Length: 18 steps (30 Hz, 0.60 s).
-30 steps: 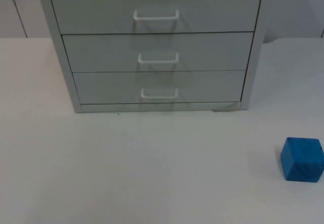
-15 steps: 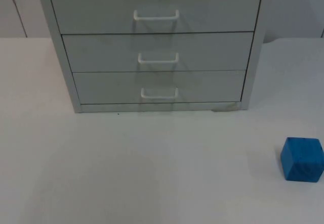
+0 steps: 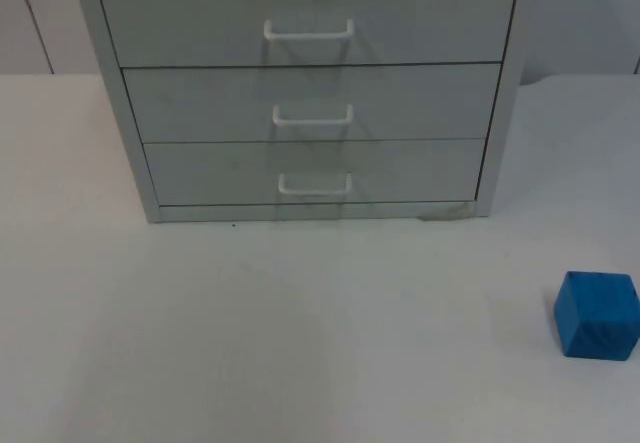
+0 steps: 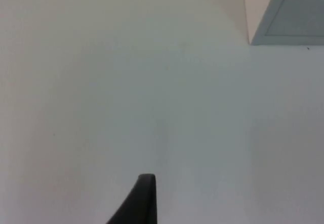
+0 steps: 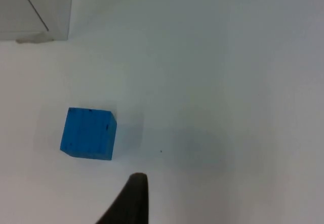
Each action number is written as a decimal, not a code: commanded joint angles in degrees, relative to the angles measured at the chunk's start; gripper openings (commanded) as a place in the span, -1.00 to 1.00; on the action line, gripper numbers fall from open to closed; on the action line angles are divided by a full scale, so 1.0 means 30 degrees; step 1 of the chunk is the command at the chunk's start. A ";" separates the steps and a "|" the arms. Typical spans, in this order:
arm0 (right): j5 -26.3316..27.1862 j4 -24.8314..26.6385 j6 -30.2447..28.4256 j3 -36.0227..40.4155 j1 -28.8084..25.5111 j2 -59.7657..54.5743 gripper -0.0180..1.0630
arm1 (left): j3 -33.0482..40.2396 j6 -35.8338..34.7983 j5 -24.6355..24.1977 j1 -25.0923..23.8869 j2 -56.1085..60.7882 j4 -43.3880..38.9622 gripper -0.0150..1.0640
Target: Open the drawer with the left hand, place the block into the drawer with the right hand, then close the drawer with the left hand.
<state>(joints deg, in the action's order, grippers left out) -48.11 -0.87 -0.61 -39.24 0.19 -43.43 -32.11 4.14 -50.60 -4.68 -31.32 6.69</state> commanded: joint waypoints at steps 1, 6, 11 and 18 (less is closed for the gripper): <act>0.0387 -0.0019 -0.0083 -0.0076 -0.0089 -0.0113 0.96 | -0.0199 0.1065 0.0283 -0.0031 -0.0384 0.1067 0.97; 0.0435 0.0015 -0.0083 -0.0076 -0.0089 -0.0113 0.96 | -0.0862 0.4727 0.0488 -0.0031 -0.1802 0.4752 0.95; 0.0470 0.0015 -0.0083 -0.0076 -0.0089 -0.0113 0.96 | -0.1842 0.7928 0.0031 0.0094 -0.4163 0.8279 0.65; 0.0470 0.0015 -0.0083 -0.0076 -0.0089 -0.0113 0.96 | -0.2519 0.9343 -0.0021 0.1452 -0.6273 0.9713 0.59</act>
<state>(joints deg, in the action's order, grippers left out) -47.51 -0.87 -0.61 -39.24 0.19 -43.79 -39.07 31.21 -50.42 -0.84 -49.74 34.20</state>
